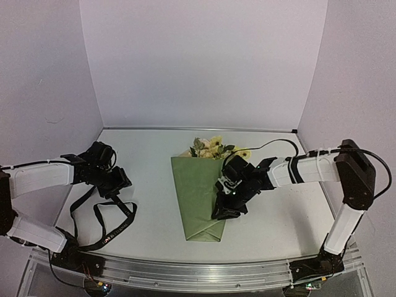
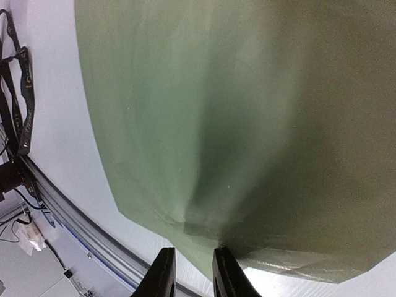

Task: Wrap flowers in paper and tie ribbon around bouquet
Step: Pick up the ribbon from the corner of the board, then pass from the left arm to the right

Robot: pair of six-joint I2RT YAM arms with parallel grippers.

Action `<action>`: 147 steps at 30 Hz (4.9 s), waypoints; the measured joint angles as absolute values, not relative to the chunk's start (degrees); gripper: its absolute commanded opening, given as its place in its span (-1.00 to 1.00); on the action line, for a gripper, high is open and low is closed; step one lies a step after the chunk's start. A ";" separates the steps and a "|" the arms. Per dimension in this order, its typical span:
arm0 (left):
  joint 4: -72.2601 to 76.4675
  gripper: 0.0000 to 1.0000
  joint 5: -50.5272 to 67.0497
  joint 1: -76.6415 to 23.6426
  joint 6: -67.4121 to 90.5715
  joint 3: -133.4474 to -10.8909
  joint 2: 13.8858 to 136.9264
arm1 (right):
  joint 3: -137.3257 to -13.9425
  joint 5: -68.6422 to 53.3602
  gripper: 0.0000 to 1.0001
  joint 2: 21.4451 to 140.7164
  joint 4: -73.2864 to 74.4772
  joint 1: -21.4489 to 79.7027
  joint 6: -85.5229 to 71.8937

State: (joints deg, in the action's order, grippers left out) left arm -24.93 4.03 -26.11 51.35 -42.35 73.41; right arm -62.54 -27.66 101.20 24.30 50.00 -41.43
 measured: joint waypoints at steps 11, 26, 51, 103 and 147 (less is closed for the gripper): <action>-35.78 0.45 -14.49 -23.71 62.85 -38.74 67.53 | -62.33 -28.10 -0.27 104.83 19.84 49.15 -43.17; -33.32 0.36 -18.09 -19.38 65.01 -34.60 77.92 | -60.71 -29.03 -0.10 95.36 19.62 49.15 -43.10; -17.53 -0.99 1.20 -37.17 36.34 -54.21 73.34 | -60.62 -25.00 0.14 84.61 22.62 49.15 -32.37; -3.11 -1.00 43.43 -47.50 46.71 -89.56 103.27 | -47.39 -16.75 0.42 88.59 -14.48 54.62 -22.72; -18.71 0.29 -1.22 -29.85 66.32 -51.63 84.26 | -52.75 15.44 -1.00 60.12 53.81 50.66 -10.28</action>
State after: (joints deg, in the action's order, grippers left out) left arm -18.71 -1.22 -29.85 66.32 -51.63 84.26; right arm -52.75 15.44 60.12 53.81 50.66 -10.28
